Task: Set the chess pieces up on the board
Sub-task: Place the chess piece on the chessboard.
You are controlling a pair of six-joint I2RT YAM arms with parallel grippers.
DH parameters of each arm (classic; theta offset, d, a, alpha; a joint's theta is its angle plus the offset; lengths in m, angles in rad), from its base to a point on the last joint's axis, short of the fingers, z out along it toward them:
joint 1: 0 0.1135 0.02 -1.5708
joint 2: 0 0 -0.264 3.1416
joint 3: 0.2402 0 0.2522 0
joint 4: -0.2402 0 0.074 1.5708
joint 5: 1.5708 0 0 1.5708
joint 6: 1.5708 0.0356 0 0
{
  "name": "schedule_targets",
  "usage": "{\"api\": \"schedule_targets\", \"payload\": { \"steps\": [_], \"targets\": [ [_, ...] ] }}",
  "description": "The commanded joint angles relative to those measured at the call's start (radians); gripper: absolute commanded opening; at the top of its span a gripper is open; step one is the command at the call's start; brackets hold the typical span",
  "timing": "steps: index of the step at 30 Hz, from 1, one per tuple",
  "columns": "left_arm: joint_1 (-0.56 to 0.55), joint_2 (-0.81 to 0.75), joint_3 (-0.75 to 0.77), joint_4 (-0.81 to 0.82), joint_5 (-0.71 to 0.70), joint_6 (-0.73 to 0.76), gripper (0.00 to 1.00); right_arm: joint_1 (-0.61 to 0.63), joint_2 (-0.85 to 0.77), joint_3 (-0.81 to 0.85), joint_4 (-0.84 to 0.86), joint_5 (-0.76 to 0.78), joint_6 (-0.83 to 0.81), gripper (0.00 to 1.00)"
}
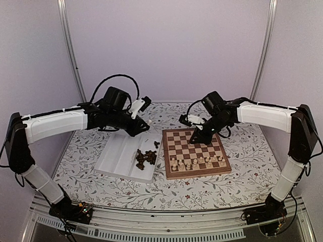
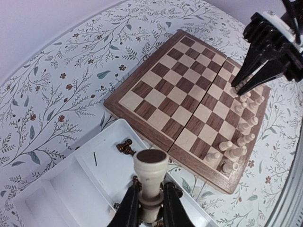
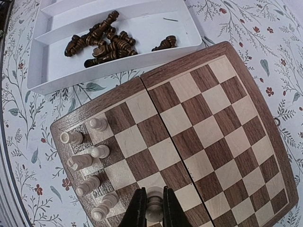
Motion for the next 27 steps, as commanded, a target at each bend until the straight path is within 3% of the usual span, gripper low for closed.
{"api": "schedule_targets", "payload": {
  "steps": [1,27],
  "targets": [
    [0.026,-0.047,-0.024,0.051,0.014,0.021,0.0,0.002,0.042,0.022,-0.003,-0.002,-0.02,0.02],
    [0.039,-0.029,-0.026,0.042,0.028,0.022,0.01,0.002,0.136,-0.006,-0.101,-0.058,-0.053,0.04]
  ]
}}
